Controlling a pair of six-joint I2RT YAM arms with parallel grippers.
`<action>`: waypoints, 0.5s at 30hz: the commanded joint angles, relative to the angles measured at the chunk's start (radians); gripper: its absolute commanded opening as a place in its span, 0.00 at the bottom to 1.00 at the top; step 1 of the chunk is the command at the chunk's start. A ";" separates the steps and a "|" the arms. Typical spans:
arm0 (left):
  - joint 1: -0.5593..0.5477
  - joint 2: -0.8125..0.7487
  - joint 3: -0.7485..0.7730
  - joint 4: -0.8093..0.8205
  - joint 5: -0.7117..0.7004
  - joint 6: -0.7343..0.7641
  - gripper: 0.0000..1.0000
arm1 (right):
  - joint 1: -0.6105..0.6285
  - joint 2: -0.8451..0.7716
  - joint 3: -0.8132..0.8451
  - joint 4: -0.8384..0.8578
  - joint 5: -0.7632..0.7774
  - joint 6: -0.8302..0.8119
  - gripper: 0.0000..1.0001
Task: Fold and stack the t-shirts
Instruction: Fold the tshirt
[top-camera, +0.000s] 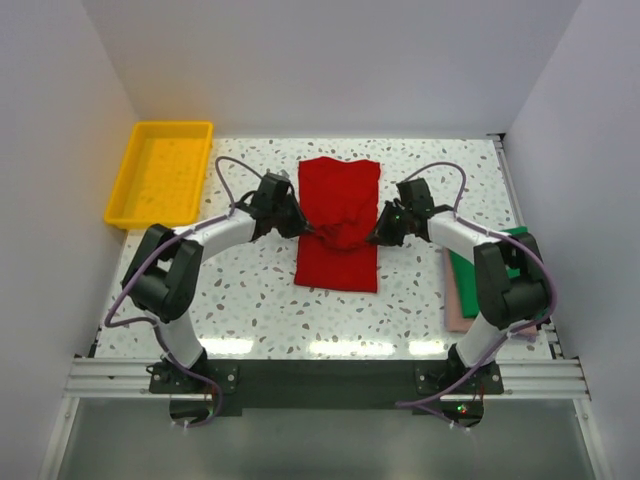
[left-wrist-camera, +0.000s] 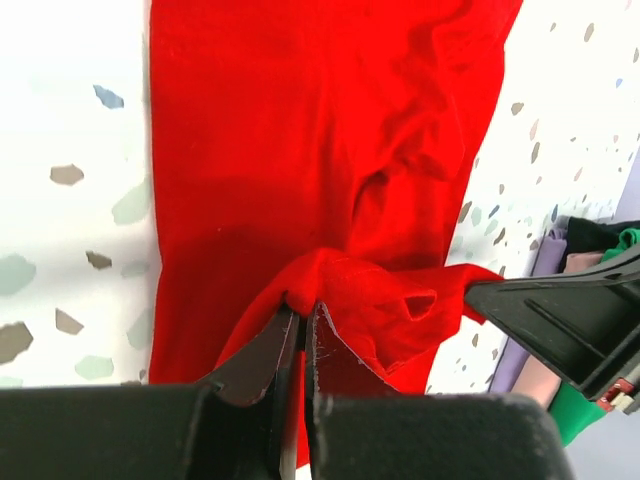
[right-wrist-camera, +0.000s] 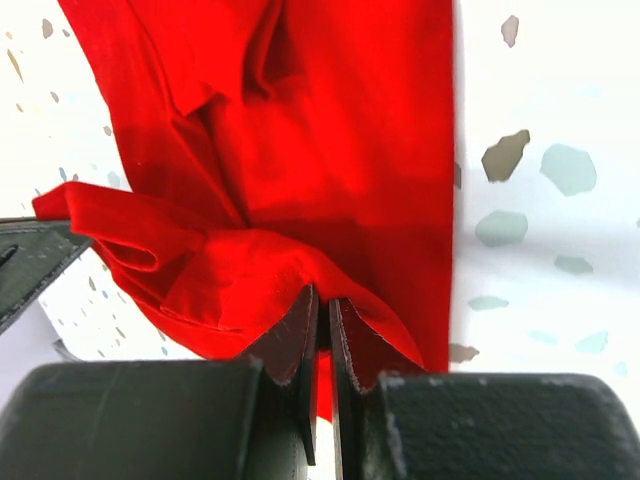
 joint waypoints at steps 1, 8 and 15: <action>0.025 0.031 0.064 0.003 0.021 0.044 0.00 | -0.027 0.023 0.043 0.061 -0.072 -0.009 0.00; 0.040 0.062 0.081 0.006 0.035 0.067 0.00 | -0.078 0.037 0.051 0.087 -0.114 0.003 0.00; 0.062 0.070 0.084 0.014 0.042 0.072 0.00 | -0.095 0.069 0.081 0.078 -0.137 -0.003 0.00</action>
